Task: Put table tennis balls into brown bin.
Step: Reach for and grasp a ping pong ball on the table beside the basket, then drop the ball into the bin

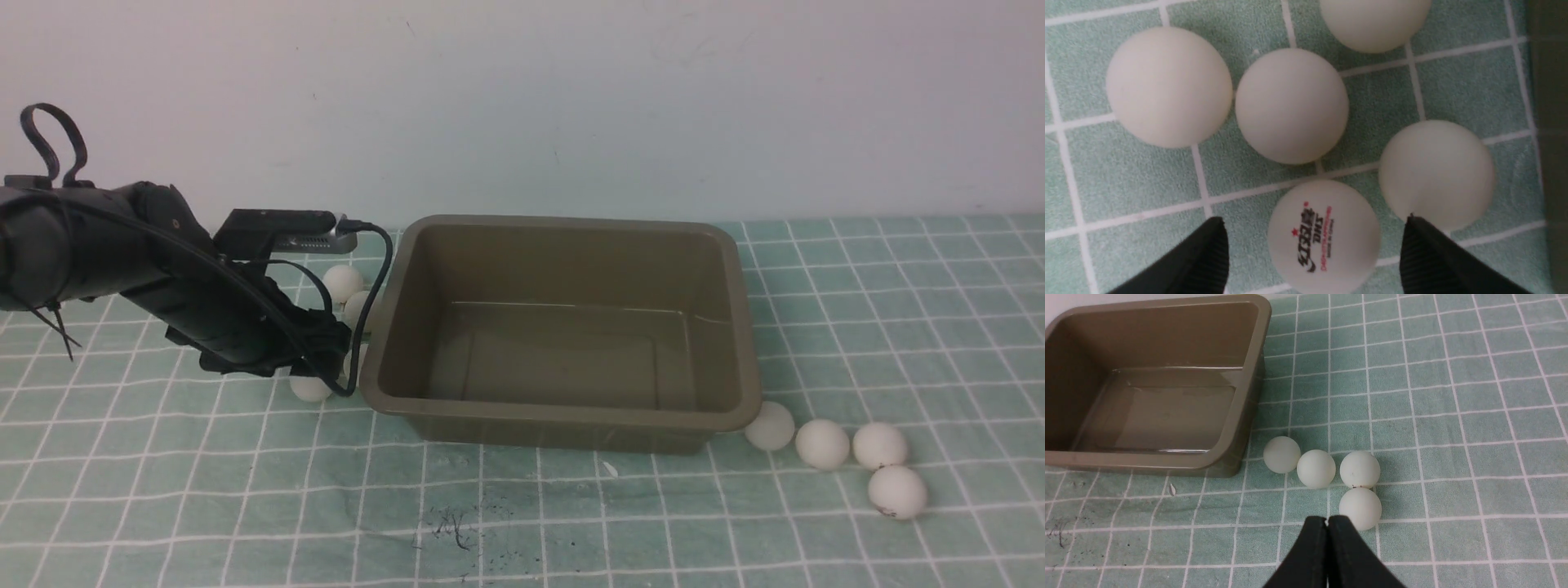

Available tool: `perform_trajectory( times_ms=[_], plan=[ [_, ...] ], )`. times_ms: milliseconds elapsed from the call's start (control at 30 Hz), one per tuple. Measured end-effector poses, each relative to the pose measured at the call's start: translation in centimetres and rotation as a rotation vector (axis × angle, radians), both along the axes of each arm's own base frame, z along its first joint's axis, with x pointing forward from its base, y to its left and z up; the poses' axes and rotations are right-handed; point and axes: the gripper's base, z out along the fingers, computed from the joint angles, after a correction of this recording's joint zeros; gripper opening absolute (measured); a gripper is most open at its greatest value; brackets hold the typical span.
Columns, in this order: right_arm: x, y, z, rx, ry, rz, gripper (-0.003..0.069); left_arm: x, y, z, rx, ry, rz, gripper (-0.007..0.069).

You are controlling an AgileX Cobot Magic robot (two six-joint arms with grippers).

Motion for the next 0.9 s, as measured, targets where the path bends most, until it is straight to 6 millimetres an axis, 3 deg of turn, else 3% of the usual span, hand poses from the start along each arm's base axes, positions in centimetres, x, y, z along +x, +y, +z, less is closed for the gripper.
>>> perform_trajectory(
  times_ms=[100,233,367,533,600,667,700,733,800,900],
  plan=[
    [0.3,0.0,-0.1,-0.001,0.013,0.001,-0.0015,0.3,0.0,-0.7,0.003,-0.004,0.009,0.0491],
    [0.9,0.0,-0.7,-0.001,0.089,0.008,-0.0015,0.3,0.0,-1.2,0.002,0.012,0.008,0.0331],
    [2.4,0.1,-2.2,-0.003,0.24,0.023,-0.0015,-0.3,0.0,-0.8,0.014,0.063,-0.029,0.034],
    [4.9,0.0,-4.4,-0.058,0.4,0.093,0.0037,-2.0,0.2,3.4,0.05,0.103,-0.078,0.0342],
    [6.4,0.0,-5.7,-0.08,0.457,0.119,0.0103,-3.1,0.0,7.1,0.045,0.034,-0.087,0.0342],
    [7.2,-0.1,-6.3,-0.086,0.472,0.124,0.0142,-3.6,-0.4,8.4,0.037,0.0,-0.095,0.0342],
    [8.7,-0.2,-7.3,-0.095,0.48,0.123,0.0222,-4.2,-1.4,9.9,0.016,-0.048,-0.122,0.0342],
    [8.8,-0.2,-7.5,-0.094,0.488,0.124,0.0232,-4.3,-1.5,10.1,0.01,-0.057,-0.124,0.0342],
    [11.0,-0.4,-9.4,-0.103,0.502,0.114,0.0363,-4.6,-4.0,10.8,-0.027,-0.116,-0.202,0.0342],
    [12.6,-0.4,-11.4,-0.099,0.539,0.103,0.0467,-4.4,-6.2,10.1,-0.055,-0.132,-0.254,0.0342]
  ],
)
